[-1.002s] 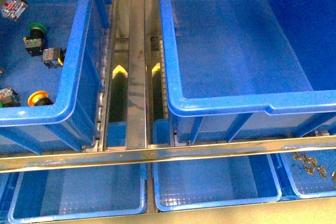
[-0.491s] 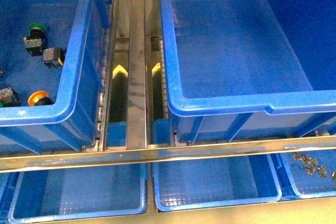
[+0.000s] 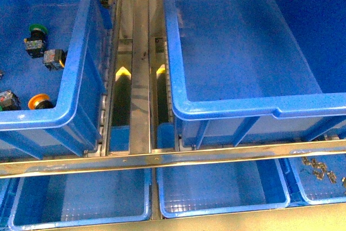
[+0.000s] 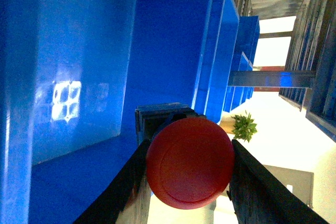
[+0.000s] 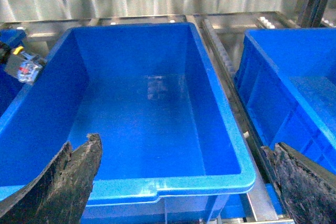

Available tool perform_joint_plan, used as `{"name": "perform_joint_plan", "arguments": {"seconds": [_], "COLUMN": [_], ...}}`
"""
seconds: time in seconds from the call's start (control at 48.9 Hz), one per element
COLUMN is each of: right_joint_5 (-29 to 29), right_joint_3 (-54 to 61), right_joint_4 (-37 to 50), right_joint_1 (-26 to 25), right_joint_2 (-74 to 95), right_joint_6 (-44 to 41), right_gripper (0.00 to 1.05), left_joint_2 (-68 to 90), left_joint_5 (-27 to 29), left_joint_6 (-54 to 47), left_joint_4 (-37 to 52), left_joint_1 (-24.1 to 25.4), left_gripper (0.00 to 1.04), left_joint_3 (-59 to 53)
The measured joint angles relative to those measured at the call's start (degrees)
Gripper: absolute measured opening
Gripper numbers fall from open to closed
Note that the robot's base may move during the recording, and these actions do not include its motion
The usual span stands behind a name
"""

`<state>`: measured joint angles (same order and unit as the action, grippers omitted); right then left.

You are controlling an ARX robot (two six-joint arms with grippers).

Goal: Pick red and yellow buttons and place in box

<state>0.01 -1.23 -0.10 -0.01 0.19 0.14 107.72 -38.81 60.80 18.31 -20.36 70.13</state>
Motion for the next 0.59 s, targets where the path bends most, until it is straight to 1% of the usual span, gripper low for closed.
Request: {"name": "perform_joint_plan", "arguments": {"seconds": [0.164,0.327,0.593], "right_joint_5": [0.0,0.0,0.0], "right_joint_3": [0.0,0.0,0.0], "right_joint_4": [0.0,0.0,0.0], "right_joint_1": [0.0,0.0,0.0], "right_joint_2": [0.0,0.0,0.0], "right_joint_6": [0.02,0.02,0.0], "right_gripper": [0.99,0.99,0.99], "left_joint_2": [3.15,5.05,5.22], "left_joint_5": [1.18,2.69,4.0], "left_joint_6": [4.42,7.82,9.25], "left_joint_4": [3.15,4.42,4.35], "left_joint_1": [-2.49,-4.22,-5.81], "left_gripper": [0.34,0.34,0.34], "left_joint_3": [1.86,2.34,3.19]}}
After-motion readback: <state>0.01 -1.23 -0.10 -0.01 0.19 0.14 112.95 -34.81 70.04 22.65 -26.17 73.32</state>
